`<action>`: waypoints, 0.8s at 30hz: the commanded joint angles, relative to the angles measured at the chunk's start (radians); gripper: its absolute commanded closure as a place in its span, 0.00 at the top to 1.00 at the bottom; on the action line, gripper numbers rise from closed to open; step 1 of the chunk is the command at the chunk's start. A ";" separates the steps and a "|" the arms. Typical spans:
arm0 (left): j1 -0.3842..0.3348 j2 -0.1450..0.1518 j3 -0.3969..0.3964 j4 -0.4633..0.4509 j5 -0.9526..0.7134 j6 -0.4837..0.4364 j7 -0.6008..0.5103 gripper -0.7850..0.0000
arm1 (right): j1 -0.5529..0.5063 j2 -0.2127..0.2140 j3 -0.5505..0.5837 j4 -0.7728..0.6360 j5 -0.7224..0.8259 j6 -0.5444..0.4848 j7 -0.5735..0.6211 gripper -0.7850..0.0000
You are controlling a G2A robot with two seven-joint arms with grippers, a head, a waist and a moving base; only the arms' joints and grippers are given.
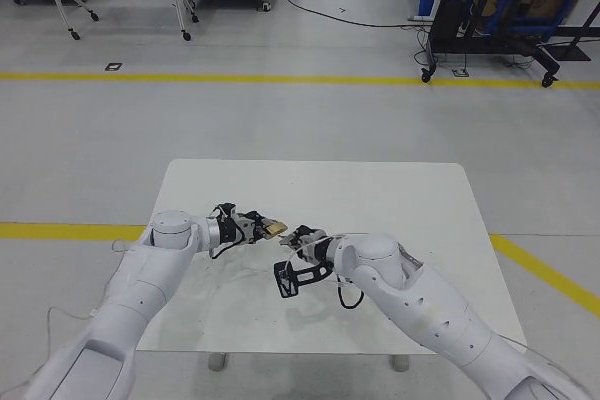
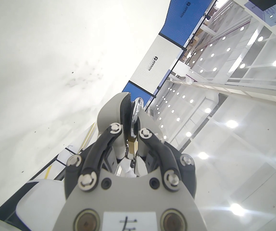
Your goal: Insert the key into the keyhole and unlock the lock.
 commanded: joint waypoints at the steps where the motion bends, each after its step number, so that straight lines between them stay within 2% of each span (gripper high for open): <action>1: 0.000 0.000 -0.001 0.000 0.002 0.000 0.000 0.00 | 0.001 -0.002 0.001 0.001 0.000 -0.005 0.031 0.00; 13: 0.000 -0.003 0.001 -0.002 0.031 -0.001 -0.008 0.00 | 0.011 -0.019 -0.006 0.021 0.037 -0.010 0.071 0.00; 24: 0.001 -0.006 -0.006 0.004 0.031 0.011 -0.003 0.00 | 0.007 -0.026 -0.017 -0.001 0.005 -0.012 0.116 0.00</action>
